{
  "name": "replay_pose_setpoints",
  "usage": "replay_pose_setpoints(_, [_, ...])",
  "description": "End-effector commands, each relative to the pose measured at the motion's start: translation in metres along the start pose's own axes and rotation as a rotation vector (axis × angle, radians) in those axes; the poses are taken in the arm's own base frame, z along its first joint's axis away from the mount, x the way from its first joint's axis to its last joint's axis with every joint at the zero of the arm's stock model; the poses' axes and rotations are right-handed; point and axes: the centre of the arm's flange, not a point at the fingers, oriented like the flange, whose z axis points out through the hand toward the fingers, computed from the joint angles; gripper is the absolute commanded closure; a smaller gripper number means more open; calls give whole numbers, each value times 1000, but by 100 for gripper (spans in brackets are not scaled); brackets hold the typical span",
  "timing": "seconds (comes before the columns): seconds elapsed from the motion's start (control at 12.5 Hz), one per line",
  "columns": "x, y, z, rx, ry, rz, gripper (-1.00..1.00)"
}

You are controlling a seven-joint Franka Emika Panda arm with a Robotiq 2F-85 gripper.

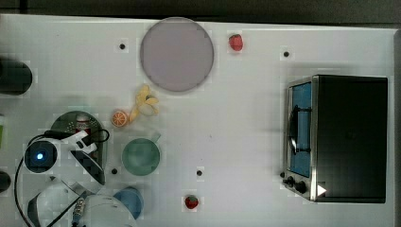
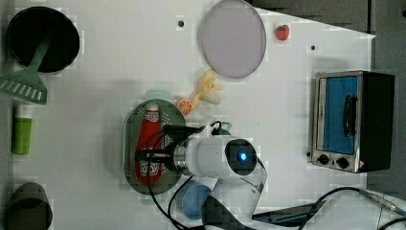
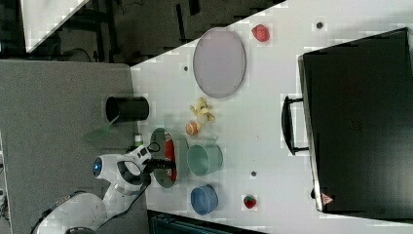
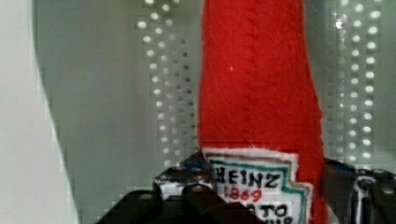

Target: Pick ketchup from strainer and place it on the table

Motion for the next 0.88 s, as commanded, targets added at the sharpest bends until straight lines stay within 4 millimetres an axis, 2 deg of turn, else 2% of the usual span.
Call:
replay_pose_setpoints(0.08, [-1,-17,-35,23,65,33,-25])
replay_pose_setpoints(0.24, [-5,-21,-73,-8,100,32,-25])
replay_pose_setpoints(0.56, [-7,-18,-162,-54,85,156,-25])
replay_pose_setpoints(0.72, [6,-1,-200,-80,88,105,-25])
replay_pose_setpoints(0.88, [33,32,-231,-111,101,73,-25])
